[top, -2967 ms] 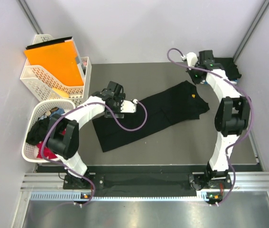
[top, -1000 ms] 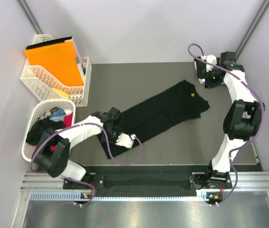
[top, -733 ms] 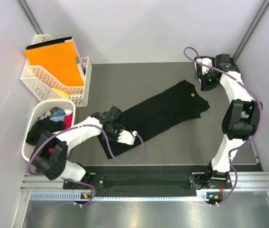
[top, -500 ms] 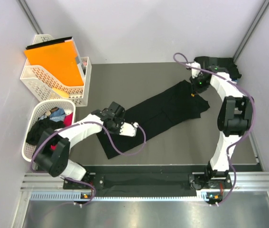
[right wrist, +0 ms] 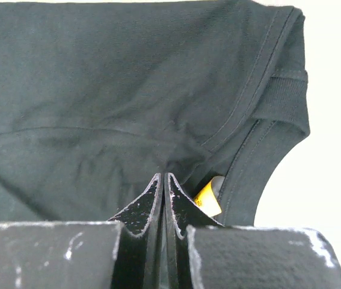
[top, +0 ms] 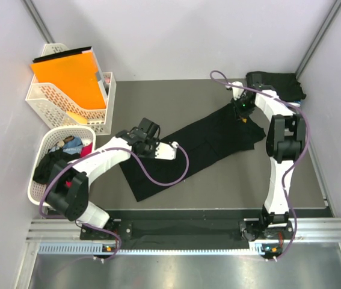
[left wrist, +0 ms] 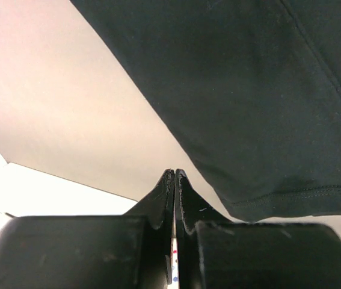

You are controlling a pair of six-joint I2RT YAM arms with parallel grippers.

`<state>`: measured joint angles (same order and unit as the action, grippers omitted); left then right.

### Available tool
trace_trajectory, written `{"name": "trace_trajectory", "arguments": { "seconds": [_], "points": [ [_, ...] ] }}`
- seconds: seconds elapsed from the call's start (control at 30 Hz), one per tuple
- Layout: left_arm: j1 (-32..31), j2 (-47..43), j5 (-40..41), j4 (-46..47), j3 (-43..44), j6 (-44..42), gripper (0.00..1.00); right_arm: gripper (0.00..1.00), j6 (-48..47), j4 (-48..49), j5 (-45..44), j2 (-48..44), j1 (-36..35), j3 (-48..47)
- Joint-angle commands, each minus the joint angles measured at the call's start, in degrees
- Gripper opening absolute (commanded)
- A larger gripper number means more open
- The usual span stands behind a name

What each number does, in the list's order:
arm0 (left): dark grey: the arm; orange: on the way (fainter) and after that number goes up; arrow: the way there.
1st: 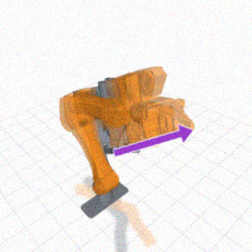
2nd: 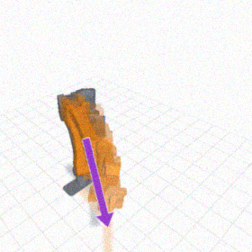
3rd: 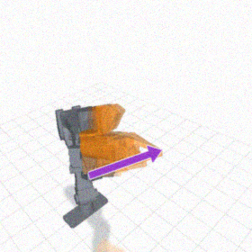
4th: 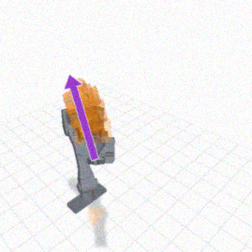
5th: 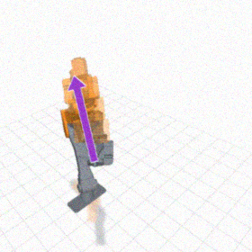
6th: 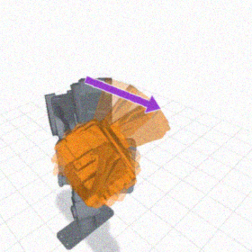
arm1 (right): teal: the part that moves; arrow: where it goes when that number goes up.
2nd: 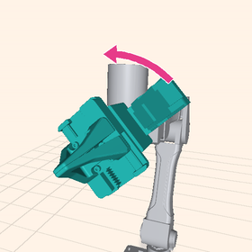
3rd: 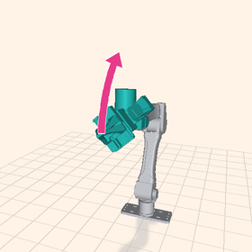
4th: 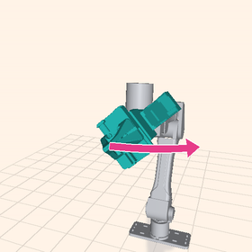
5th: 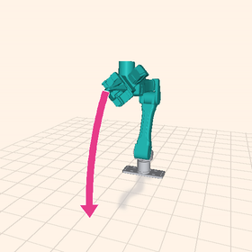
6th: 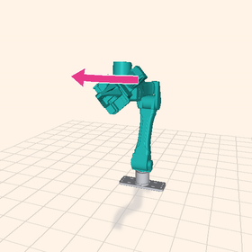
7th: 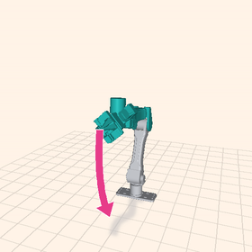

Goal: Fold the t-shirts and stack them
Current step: Rotate the tshirt 90 degrees

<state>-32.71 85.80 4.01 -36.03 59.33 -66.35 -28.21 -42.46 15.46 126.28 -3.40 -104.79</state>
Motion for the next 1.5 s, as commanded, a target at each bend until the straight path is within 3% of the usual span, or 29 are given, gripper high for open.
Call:
{"name": "trace_trajectory", "arguments": {
  "seconds": [0.0, 0.37, 1.47],
  "points": [
    [0.2, 0.2, 1.3, 0.3, 1.7, -1.5, 0.0, 0.0, -0.1, 1.1, -0.4, 1.5, -1.0, -3.5],
    [1.1, 0.3, 3.5, 1.6, 3.2, -4.6, 0.0, 0.0, -1.6, 0.3, -3.3, 7.4, -2.8, -5.7],
    [6.0, 4.0, 16.5, 12.6, 1.7, -6.2, 0.0, 0.0, -10.4, 5.7, -15.3, 22.7, -11.5, -28.3]
  ]
}}
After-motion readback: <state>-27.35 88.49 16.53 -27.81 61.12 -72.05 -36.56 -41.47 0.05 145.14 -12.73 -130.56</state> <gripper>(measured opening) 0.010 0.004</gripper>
